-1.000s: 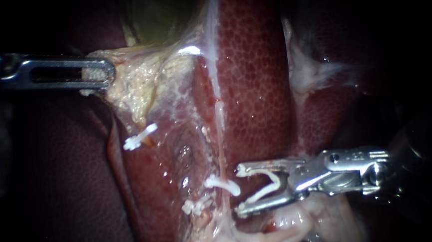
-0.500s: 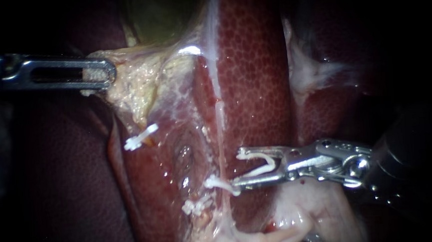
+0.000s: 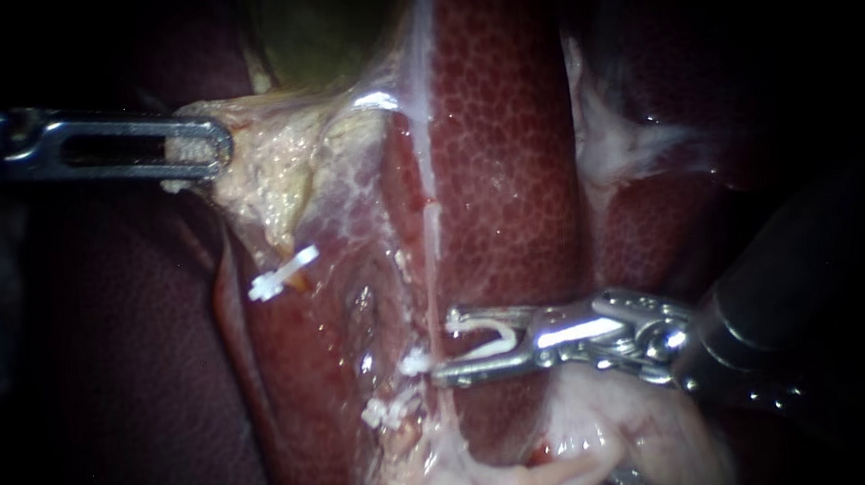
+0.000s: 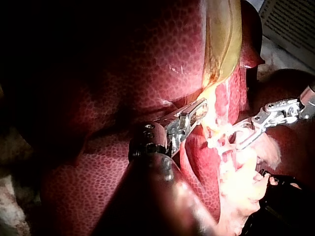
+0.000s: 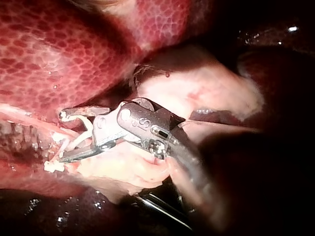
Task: Clipping second clip right tube
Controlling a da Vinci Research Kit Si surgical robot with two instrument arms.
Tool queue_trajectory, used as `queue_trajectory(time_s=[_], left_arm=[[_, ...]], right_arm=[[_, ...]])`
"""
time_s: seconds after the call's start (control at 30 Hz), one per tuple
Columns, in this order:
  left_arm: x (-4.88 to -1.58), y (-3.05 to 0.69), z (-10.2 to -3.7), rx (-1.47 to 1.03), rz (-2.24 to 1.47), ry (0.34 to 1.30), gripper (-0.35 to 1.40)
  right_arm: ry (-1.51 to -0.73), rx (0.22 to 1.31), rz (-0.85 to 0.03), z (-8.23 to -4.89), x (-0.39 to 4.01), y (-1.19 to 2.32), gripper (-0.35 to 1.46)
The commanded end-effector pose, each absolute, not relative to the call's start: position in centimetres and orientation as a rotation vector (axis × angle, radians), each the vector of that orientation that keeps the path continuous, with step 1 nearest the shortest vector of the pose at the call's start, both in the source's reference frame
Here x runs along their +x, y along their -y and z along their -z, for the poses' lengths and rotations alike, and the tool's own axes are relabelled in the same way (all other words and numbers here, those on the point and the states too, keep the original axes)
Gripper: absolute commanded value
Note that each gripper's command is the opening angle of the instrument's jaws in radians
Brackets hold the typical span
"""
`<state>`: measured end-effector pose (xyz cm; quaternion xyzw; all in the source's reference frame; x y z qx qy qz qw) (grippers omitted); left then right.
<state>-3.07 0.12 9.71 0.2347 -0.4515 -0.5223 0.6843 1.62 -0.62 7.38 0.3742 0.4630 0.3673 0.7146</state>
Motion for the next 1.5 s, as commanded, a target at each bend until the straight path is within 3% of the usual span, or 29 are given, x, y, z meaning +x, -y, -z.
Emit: queue_trajectory(time_s=[0.03, 1.1, 1.5], left_arm=[[-3.07, -0.11, -9.71, 0.526, 1.171, 1.012, -0.35], [-3.08, -0.12, -9.71, 0.526, 1.171, 1.012, -0.35], [-3.09, -0.11, -9.71, 0.528, 1.17, 1.012, -0.35]], right_arm=[[-1.023, 0.831, -0.815, -7.39, 1.64, 0.62, 0.57], [-1.066, 0.885, -0.874, -7.54, 1.83, 0.65, 0.43], [-1.086, 0.9, -0.883, -7.54, 1.78, 0.65, 0.08]])
